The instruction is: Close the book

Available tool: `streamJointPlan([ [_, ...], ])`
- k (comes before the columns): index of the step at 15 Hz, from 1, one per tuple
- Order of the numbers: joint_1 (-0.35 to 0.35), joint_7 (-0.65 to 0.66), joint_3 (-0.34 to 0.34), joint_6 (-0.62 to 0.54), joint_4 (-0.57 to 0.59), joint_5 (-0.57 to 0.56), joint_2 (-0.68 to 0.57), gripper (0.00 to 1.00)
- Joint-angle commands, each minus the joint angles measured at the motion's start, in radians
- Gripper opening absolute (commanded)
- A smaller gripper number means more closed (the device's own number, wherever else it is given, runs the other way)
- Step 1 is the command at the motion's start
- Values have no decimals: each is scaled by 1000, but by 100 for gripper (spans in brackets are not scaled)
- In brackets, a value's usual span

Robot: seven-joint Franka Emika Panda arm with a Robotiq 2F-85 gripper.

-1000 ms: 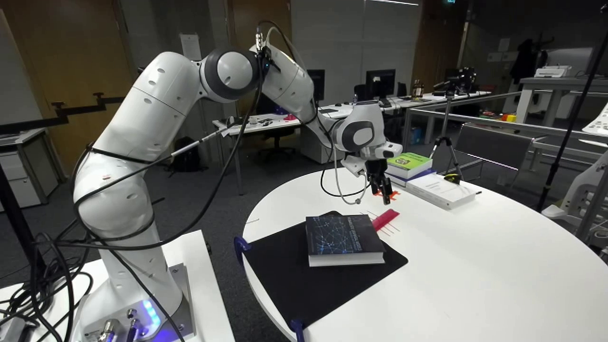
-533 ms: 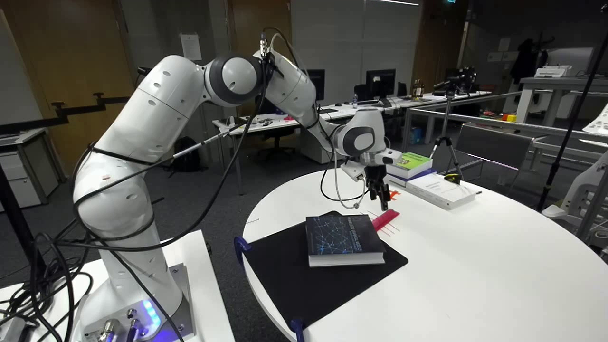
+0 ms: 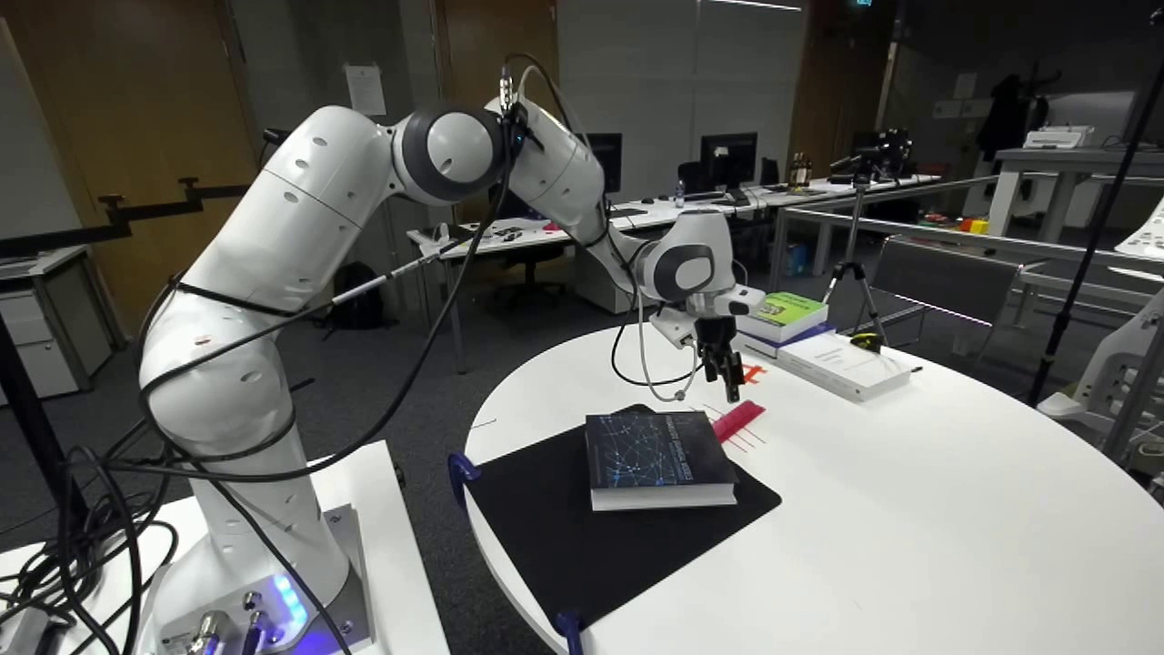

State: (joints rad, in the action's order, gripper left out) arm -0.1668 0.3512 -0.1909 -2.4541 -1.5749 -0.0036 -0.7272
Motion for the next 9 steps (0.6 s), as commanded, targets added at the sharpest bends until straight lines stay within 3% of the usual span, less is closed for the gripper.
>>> streamJointPlan([
  [1,25,2,28,-51,-37,-14,21,100],
  [9,40,4,19,-56,-8,-19,-31,100],
])
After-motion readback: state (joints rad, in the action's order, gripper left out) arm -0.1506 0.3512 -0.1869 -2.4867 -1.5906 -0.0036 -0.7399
